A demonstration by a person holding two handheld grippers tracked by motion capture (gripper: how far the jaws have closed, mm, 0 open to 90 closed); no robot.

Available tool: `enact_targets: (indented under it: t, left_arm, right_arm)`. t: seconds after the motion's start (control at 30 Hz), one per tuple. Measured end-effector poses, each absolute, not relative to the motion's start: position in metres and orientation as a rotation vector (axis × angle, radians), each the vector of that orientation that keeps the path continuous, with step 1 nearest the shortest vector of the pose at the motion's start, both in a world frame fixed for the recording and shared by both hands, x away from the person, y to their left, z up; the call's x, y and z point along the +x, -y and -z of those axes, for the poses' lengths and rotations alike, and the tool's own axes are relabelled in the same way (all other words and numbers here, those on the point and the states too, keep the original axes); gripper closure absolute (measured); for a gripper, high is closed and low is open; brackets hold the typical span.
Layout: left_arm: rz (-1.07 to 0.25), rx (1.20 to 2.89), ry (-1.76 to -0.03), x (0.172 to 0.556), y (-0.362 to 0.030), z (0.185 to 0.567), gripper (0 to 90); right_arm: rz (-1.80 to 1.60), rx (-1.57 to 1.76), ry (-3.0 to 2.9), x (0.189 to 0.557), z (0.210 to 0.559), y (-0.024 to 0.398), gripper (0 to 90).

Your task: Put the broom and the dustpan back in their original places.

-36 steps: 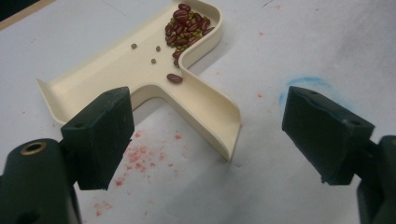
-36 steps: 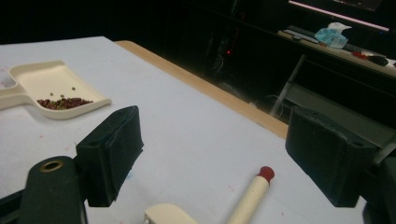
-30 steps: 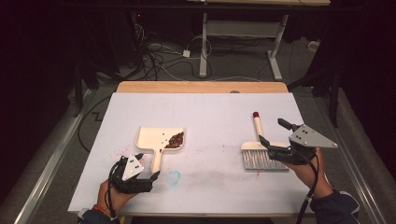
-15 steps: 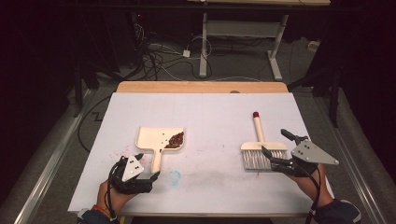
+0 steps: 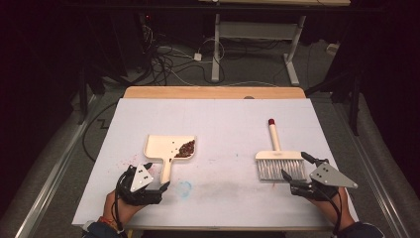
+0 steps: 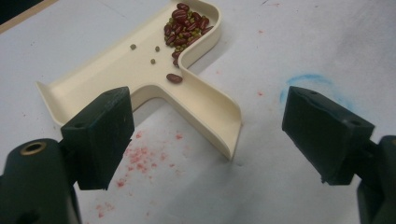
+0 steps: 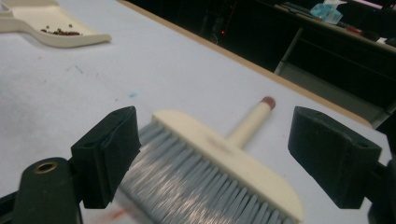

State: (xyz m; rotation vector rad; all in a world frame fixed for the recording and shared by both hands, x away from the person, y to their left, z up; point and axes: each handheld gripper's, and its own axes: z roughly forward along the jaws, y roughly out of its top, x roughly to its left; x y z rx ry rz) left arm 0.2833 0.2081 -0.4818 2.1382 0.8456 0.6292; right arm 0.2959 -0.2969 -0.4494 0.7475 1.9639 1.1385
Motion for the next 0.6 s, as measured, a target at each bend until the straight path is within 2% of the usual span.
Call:
enact_targets:
  t: [0.23, 0.6]
  left_arm:
    - [-0.629, 2.142, -0.834, 0.284, -0.206, 0.482, 16.5]
    - [-0.635, 2.158, -0.801, 0.281, -0.201, 0.481, 16.5]
  right_arm:
    - [-1.109, 0.718, -2.019, 0.288, 0.467, 0.295, 17.8]
    - [-1.118, 0.707, -2.036, 0.284, 0.466, 0.294, 17.8]
